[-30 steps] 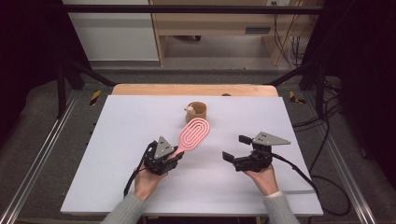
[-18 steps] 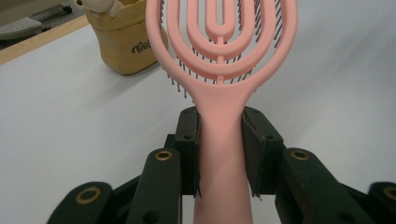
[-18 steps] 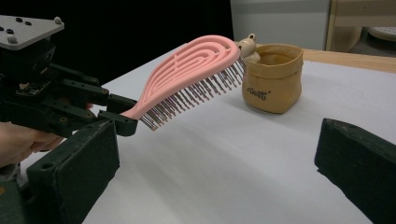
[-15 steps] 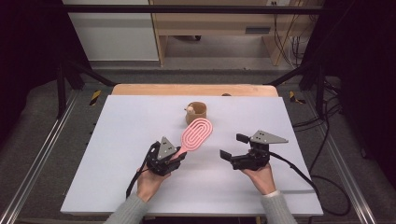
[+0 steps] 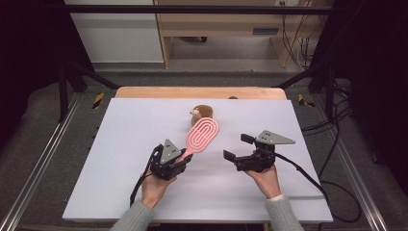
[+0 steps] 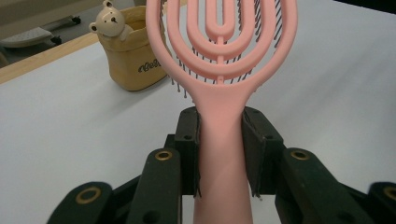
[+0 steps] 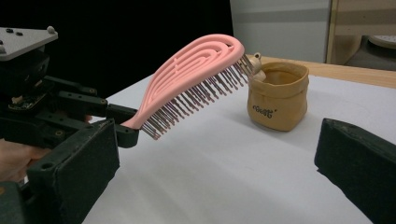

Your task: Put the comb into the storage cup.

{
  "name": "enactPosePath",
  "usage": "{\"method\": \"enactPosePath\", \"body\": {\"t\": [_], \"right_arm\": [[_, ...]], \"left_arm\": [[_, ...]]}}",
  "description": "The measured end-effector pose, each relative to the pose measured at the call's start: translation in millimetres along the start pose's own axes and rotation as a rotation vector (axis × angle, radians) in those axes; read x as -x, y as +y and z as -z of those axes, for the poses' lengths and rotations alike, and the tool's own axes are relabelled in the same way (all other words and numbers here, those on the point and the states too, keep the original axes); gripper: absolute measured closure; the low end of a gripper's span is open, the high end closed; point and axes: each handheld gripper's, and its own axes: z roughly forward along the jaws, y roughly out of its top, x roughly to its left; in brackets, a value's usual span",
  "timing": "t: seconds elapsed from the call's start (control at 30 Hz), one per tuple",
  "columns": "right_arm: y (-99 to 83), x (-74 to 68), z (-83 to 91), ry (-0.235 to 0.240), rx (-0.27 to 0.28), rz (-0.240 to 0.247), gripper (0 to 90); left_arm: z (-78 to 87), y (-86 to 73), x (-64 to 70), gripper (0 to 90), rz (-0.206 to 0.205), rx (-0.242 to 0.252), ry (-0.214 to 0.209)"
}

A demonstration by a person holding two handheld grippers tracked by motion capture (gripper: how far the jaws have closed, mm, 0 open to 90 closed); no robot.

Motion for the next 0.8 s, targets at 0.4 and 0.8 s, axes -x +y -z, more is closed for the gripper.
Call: {"method": "enactPosePath", "body": {"t": [0.4,0.8], "right_arm": [[2.8,-0.5,-5.5,0.004,0.003,-0.033,0.4],[-0.1,-0.5,-12.4,0.009,-0.006,-0.062,0.4]], "left_arm": [[-0.9,0.0,8.2,69.0,0.01,0.022,0.006],[-4.1,-12.1,11.8,69.1,0.04,0.041,0.0]]}}
